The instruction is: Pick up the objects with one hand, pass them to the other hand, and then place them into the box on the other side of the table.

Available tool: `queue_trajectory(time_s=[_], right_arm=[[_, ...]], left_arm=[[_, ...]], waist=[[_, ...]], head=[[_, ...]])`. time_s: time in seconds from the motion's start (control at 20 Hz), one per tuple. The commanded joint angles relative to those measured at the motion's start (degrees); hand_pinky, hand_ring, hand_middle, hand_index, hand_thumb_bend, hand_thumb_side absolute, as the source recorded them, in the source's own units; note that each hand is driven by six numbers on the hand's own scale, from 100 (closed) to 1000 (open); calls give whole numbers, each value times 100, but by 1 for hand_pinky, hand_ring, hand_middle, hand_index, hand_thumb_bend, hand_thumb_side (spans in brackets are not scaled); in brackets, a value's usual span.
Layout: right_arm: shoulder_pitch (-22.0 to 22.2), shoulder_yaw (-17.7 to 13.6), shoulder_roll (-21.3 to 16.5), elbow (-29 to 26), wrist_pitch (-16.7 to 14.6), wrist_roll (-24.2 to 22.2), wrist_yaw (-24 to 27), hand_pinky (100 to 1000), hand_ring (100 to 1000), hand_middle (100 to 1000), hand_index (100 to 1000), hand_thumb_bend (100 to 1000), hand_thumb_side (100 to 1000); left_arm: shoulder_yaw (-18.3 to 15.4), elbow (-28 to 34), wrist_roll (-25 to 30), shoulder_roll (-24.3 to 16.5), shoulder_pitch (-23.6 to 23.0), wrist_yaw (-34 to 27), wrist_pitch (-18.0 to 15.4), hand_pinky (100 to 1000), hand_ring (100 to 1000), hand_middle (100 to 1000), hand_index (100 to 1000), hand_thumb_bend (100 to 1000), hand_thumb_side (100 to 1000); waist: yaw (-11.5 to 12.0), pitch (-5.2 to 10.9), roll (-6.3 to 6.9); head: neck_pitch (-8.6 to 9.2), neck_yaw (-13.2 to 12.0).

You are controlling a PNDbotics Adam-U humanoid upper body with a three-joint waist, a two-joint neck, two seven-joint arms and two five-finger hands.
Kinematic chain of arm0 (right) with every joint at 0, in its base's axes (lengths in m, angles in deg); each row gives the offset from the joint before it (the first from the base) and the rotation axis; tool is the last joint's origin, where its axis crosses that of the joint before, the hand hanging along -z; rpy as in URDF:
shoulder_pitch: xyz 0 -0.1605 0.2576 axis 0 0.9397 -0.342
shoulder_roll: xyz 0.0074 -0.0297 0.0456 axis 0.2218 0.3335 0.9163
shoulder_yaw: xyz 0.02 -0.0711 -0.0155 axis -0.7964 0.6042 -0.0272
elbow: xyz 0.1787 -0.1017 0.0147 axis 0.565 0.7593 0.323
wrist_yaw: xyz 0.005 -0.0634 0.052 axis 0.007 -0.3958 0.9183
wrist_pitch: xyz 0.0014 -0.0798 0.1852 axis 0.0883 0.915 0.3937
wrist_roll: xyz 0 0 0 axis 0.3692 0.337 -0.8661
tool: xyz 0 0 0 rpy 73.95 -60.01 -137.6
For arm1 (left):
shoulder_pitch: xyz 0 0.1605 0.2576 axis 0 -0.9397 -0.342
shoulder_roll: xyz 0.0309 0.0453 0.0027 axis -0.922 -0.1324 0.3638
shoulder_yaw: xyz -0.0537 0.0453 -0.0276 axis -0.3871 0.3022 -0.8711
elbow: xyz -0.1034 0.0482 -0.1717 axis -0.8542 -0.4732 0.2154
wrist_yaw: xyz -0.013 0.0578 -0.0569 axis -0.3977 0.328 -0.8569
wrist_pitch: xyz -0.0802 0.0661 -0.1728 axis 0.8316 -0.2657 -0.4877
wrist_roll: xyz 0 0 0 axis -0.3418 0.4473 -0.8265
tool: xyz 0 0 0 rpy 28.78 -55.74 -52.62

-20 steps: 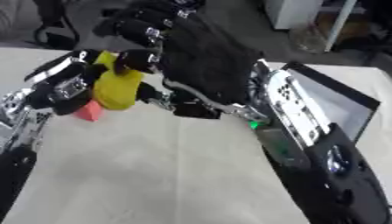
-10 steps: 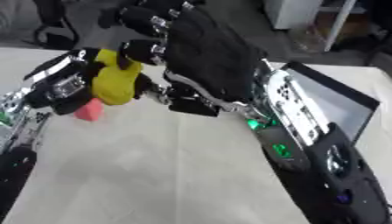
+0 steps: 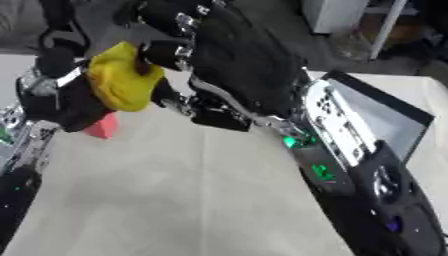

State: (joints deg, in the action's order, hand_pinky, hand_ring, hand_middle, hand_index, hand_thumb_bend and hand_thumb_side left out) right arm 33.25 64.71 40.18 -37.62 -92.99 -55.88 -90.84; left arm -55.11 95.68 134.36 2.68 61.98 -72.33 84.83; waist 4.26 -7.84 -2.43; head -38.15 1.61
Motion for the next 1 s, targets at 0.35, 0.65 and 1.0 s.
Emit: queue_trajectory(time_s=[0.35, 0.65, 1.0], right_arm=[[-139, -92, -89, -85, 23, 106, -58, 849, 799, 770, 353, 188, 100], [-191, -261, -203, -76, 198, 195, -33, 849, 798, 769, 352, 186, 100], [-205, -972, -880, 178, 985, 494, 269, 837, 782, 756, 329, 140, 100]], left_arm=[[-177, -16, -21, -69, 63, 29, -34, 824, 818, 797, 856, 672, 963], [-390, -202, -164, -136, -47, 303, -136, 823, 815, 796, 850, 647, 955], [-768, -402, -461, -316, -474, 668, -263, 820, 812, 790, 837, 593, 924]], waist=[[-26, 87, 20], [-47, 96, 23], [-45, 81, 30]], head=[[52, 19], [53, 39], [91, 153]])
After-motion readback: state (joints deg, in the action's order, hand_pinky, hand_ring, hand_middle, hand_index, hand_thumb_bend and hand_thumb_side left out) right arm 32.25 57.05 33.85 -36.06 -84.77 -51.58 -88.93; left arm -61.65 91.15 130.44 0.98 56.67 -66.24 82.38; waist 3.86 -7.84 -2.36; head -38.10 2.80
